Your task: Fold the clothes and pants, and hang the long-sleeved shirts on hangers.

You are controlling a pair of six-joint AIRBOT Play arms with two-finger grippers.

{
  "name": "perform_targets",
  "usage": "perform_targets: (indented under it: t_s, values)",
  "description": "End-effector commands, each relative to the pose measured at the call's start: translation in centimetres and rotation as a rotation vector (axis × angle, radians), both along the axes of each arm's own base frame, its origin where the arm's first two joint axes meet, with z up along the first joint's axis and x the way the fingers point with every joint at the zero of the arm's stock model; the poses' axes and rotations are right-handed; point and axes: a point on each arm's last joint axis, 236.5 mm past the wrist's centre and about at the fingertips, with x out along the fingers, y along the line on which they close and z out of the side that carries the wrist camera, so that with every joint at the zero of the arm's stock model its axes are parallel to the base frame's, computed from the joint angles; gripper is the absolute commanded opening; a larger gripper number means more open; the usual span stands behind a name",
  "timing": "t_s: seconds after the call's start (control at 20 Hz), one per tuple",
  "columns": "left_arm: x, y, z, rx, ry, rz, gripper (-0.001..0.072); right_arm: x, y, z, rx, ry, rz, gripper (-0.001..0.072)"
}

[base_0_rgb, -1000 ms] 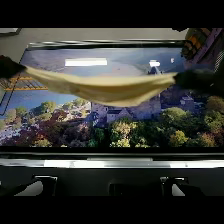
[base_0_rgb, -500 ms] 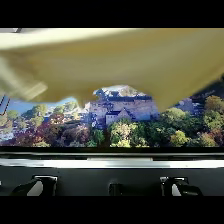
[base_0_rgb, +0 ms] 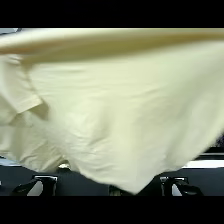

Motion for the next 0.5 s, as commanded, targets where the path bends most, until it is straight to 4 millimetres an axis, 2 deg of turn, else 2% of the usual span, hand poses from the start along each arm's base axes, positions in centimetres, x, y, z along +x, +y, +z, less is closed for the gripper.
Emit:
perform_targets:
  t_s: [0.0, 0.15, 0.25, 0.35, 0.45]
  values:
    - [6.8, -0.4, -9.7, -0.06, 0.27, -0.128, 0.0016, 6.5, -0.8, -11.8, 0.074, 0.434, 0.01, 0.0024]
    - [14.2, -1.5, -20.8, -0.116, 0.501, -0.217, 0.0016, 12.9, -1.2, -22.4, 0.125, 0.671, 0.042, 0.0024]
    - [19.0, -2.8, -27.8, -0.131, 0.595, -0.26, 0.0017, 17.1, -2.1, -29.0, 0.127, 0.736, 0.036, 0.0024]
    - [22.8, -3.8, -33.8, -0.144, 0.645, -0.274, 0.0016, 20.9, -3.1, -34.3, 0.143, 0.76, 0.007, 0.0024]
    - [25.7, -4.5, -38.1, -0.151, 0.656, -0.276, 0.0016, 24.2, -3.5, -38.4, 0.165, 0.75, -0.003, 0.0024]
